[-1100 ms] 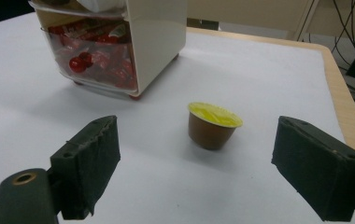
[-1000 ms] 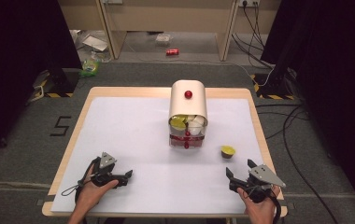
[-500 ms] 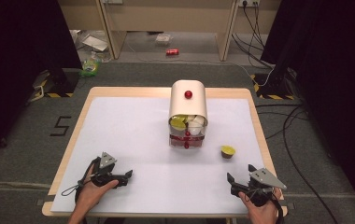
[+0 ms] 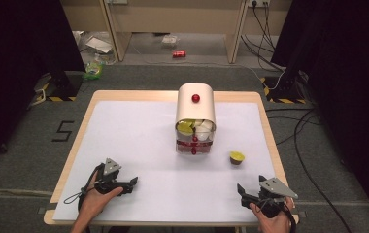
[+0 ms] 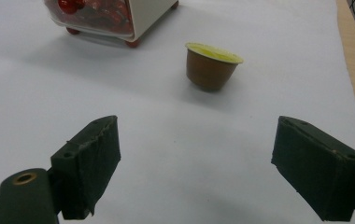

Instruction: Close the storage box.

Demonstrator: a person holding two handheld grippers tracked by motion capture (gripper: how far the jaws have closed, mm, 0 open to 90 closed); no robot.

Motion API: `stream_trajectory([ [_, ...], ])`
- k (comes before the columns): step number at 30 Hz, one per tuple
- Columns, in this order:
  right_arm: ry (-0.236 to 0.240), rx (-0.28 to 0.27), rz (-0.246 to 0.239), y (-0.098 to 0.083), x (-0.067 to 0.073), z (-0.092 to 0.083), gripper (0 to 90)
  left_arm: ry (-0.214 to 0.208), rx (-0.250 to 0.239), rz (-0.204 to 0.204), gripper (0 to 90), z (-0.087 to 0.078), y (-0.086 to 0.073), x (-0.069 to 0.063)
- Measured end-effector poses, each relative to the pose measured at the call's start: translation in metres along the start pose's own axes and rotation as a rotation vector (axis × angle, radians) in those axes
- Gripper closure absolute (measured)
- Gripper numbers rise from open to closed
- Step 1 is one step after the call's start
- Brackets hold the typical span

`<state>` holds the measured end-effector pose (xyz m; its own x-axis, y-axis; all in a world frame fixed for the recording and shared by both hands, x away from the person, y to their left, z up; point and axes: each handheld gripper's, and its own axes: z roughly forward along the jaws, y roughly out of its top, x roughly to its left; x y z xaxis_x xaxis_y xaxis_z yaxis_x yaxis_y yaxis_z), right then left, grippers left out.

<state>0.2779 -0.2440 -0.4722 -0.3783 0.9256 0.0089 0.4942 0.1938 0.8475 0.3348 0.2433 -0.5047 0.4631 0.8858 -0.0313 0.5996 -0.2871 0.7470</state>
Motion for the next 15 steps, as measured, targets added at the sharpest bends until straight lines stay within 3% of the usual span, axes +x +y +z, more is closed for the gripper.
stream_trajectory([
  [15, 0.006, 0.059, 0.006, -0.0071, -0.0031, -0.0009, 15.7, 0.000, 0.000, 0.000, 9.8, 0.0000, 0.0000, -0.0001],
])
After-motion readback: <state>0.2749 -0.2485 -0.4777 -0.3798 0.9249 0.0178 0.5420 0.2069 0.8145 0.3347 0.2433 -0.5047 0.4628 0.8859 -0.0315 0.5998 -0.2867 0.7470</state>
